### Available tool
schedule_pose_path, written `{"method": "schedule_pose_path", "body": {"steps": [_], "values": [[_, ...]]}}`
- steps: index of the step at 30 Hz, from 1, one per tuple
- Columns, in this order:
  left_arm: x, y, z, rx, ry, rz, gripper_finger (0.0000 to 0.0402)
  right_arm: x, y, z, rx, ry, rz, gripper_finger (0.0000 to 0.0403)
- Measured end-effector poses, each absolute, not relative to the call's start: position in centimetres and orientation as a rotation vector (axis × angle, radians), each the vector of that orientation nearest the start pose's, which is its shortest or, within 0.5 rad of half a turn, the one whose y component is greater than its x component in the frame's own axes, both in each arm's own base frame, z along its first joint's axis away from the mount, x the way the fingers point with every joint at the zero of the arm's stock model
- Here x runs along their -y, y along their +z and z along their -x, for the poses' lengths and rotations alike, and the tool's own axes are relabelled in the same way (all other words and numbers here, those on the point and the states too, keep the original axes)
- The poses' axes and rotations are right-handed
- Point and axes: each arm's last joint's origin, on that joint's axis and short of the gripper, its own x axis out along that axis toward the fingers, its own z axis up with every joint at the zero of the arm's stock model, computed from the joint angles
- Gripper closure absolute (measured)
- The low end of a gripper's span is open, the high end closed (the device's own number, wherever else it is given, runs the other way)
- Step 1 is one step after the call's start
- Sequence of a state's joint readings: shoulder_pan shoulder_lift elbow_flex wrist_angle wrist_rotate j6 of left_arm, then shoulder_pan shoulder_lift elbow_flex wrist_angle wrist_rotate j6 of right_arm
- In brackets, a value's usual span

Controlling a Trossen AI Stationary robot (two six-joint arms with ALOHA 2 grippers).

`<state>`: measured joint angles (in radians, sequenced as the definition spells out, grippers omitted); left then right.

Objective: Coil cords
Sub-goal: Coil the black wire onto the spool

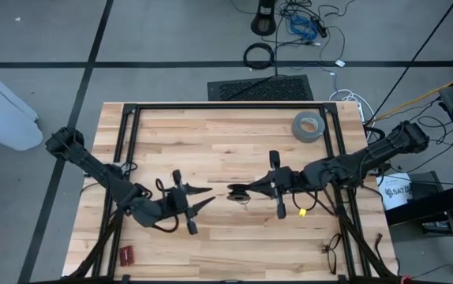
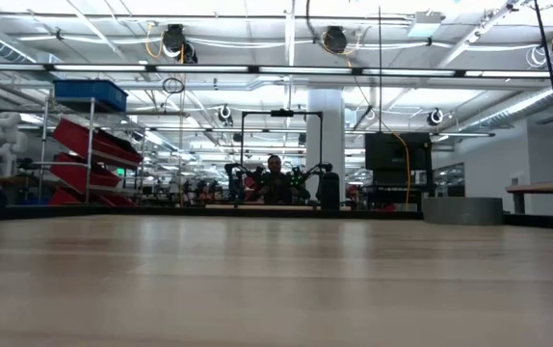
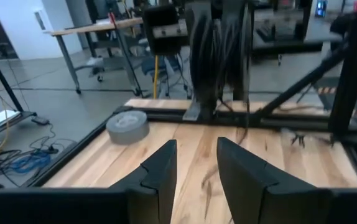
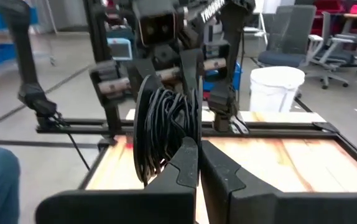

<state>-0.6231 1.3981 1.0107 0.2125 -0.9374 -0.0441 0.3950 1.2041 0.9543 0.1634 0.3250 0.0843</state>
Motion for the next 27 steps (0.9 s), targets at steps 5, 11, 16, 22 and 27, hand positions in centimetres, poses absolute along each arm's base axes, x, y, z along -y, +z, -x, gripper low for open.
{"method": "schedule_pose_path", "body": {"steps": [5,11,16,22,27], "values": [[16.1,31.5,-26.4,-0.094,0.317,-0.057,0.0281,-9.6,33.4,-25.7,-0.119,0.044,-0.037,0.0403],[16.1,31.8,-26.5,-0.062,0.293,-0.027,0.0281,-9.8,33.2,-26.1,-0.115,0.045,-0.04,0.0403],[16.0,32.1,-26.8,-0.044,0.238,-0.004,0.0281,-10.1,32.5,-26.8,-0.124,0.043,-0.036,0.0403],[15.8,32.1,-27.0,-0.038,0.187,0.011,0.0281,-10.4,32.4,-27.4,-0.093,0.045,-0.031,0.0403],[15.9,32.2,-27.0,-0.038,0.168,0.013,0.0281,-10.4,32.4,-27.4,-0.088,0.045,-0.029,0.0403]]}}
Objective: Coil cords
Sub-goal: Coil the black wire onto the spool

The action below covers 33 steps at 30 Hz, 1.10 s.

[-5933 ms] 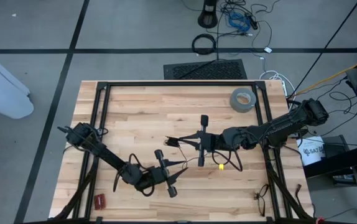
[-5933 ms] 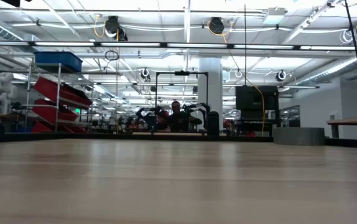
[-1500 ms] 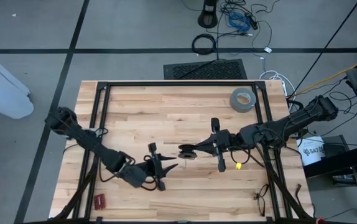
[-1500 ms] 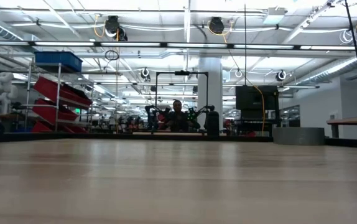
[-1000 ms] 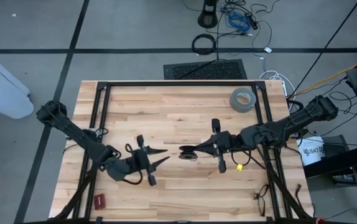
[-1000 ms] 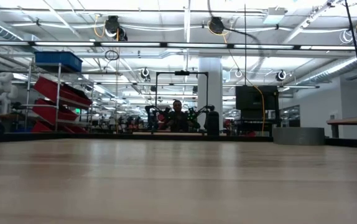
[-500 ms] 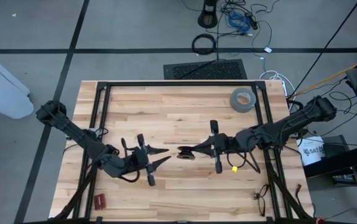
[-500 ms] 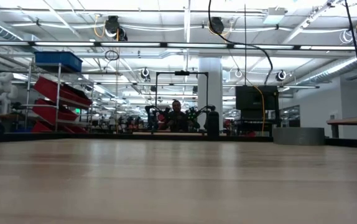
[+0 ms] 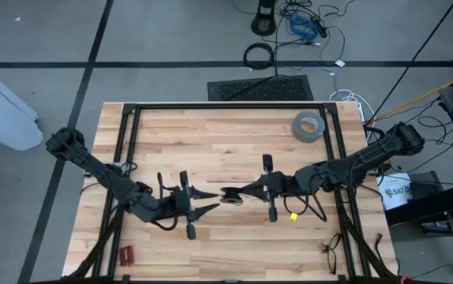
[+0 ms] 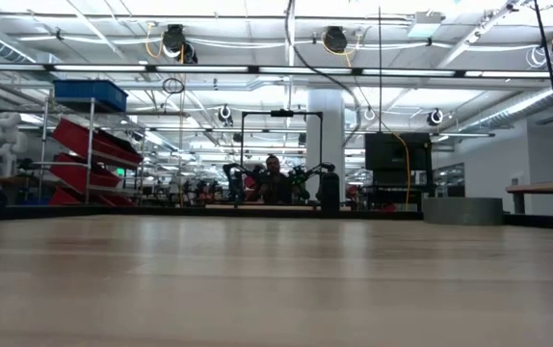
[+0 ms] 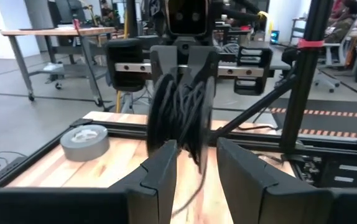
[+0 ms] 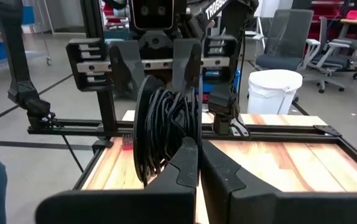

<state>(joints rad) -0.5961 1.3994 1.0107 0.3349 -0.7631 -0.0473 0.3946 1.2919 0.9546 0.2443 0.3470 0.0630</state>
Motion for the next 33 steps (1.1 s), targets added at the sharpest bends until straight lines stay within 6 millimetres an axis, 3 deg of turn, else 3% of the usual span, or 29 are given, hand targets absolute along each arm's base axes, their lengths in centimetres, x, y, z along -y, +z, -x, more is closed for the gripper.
{"method": "schedule_pose_path", "body": {"steps": [11,21,25,29,33], "values": [[16.1,31.0,-28.8,-0.005,0.162,0.029,0.0281,-10.4,32.6,-27.4,-0.07,0.044,-0.021,0.0403],[16.1,31.3,-28.9,0.021,0.146,-0.018,0.0285,-10.4,32.6,-27.4,-0.073,0.047,-0.001,0.0403],[16.1,31.5,-28.9,0.04,0.148,-0.01,0.032,-10.5,32.3,-27.7,-0.08,0.046,0.002,0.0403],[16.1,31.5,-28.9,0.037,0.145,-0.031,0.0383,-10.5,32.1,-27.8,-0.087,0.041,0.001,0.0403],[16.1,31.5,-28.9,0.037,0.145,-0.033,0.0392,-10.5,32.1,-27.8,-0.086,0.042,0.001,0.0403]]}}
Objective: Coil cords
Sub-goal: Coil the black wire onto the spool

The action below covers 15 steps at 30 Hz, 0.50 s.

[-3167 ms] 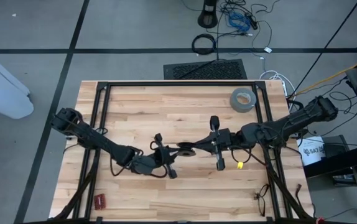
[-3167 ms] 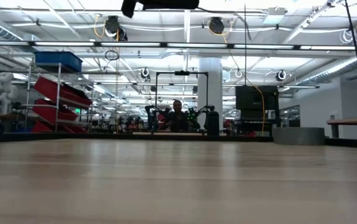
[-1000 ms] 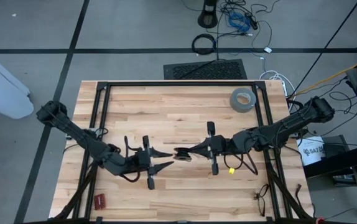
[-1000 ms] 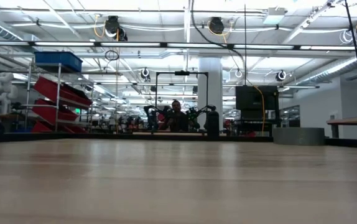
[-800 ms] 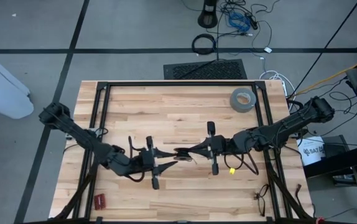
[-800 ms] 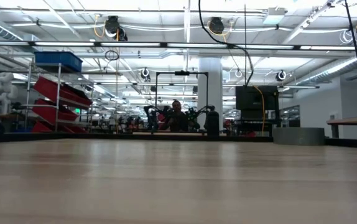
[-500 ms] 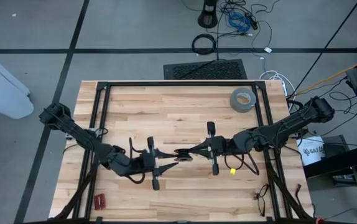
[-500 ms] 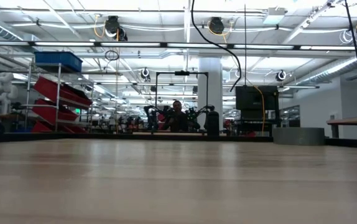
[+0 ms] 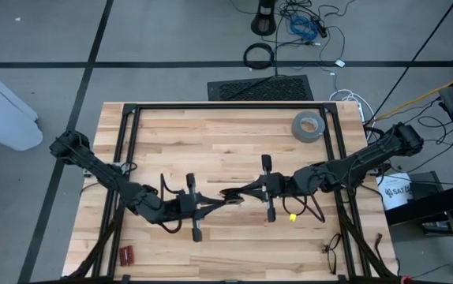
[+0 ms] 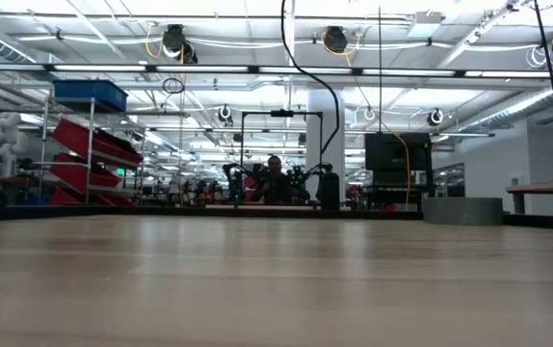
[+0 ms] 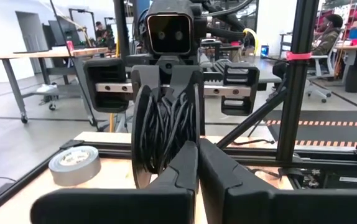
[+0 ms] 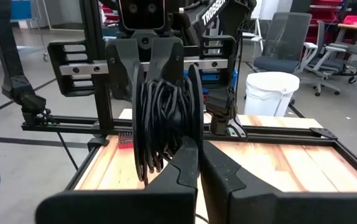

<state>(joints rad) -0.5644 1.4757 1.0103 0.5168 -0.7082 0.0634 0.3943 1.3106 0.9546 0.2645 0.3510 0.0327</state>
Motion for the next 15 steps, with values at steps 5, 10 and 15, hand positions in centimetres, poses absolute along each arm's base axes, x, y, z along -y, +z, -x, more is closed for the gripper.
{"method": "schedule_pose_path", "body": {"steps": [5,10,15], "values": [[16.1,31.4,-28.9,0.035,0.145,-0.036,0.0397,-10.5,32.1,-27.8,-0.087,0.049,-0.006,0.0403],[16.2,31.4,-28.9,0.031,0.142,-0.04,0.0398,-11.0,32.2,-27.4,-0.089,0.068,0.016,0.0389],[16.3,31.1,-28.8,0.005,0.144,-0.06,0.0399,-11.3,32.6,-26.4,-0.116,0.093,-0.008,0.0357]]}}
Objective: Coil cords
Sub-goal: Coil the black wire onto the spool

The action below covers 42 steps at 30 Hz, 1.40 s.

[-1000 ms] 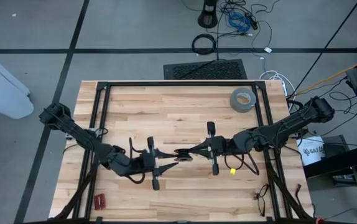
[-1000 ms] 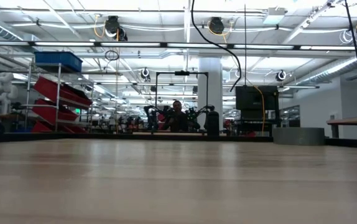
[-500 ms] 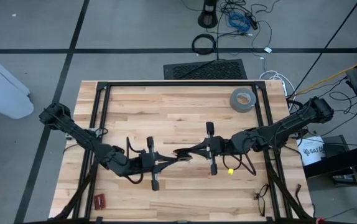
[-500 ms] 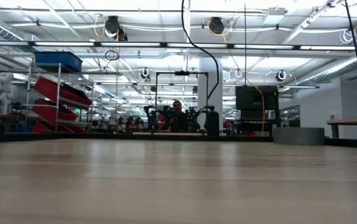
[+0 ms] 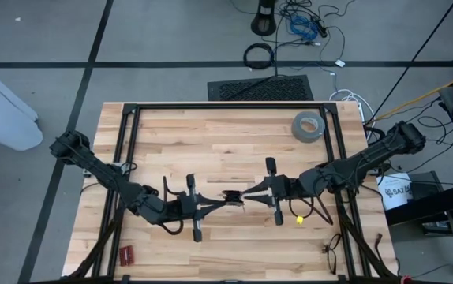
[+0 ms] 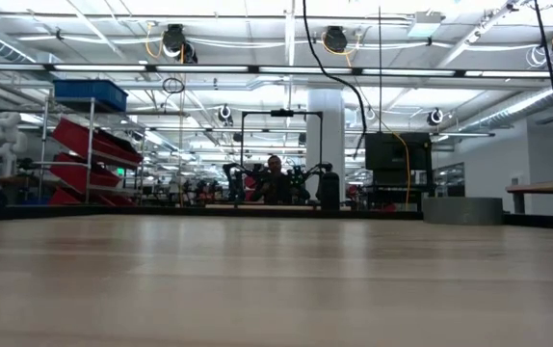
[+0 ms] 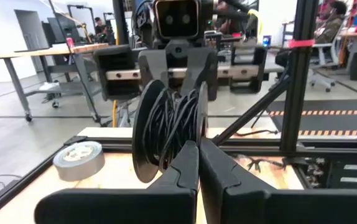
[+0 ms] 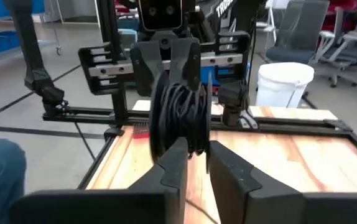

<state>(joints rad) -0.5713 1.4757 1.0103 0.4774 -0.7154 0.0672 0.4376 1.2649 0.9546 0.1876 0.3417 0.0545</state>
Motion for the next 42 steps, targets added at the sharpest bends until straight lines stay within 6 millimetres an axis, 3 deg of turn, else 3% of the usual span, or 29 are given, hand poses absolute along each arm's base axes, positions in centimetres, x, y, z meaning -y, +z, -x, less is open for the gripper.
{"method": "schedule_pose_path", "body": {"steps": [6,16,28,35,42], "values": [[16.1,30.9,-28.8,-0.011,0.177,-0.064,0.04,-11.5,33.0,-25.1,-0.154,0.121,-0.05,0.0333],[16.1,30.5,-28.9,-0.045,0.118,-0.039,0.04,-11.7,33.4,-24.5,-0.133,0.071,-0.036,0.0325],[15.6,29.9,-29.4,-0.104,0.021,-0.02,0.0401,-12.0,33.0,-25.4,-0.108,0.066,-0.032,0.0268],[15.5,29.8,-29.4,-0.112,0.024,-0.021,0.0401,-11.9,32.6,-25.6,-0.131,0.058,-0.049,0.0263],[15.3,29.7,-29.5,-0.119,0.026,-0.024,0.0401,-11.5,31.0,-27.3,-0.189,0.052,-0.051,0.0263]]}}
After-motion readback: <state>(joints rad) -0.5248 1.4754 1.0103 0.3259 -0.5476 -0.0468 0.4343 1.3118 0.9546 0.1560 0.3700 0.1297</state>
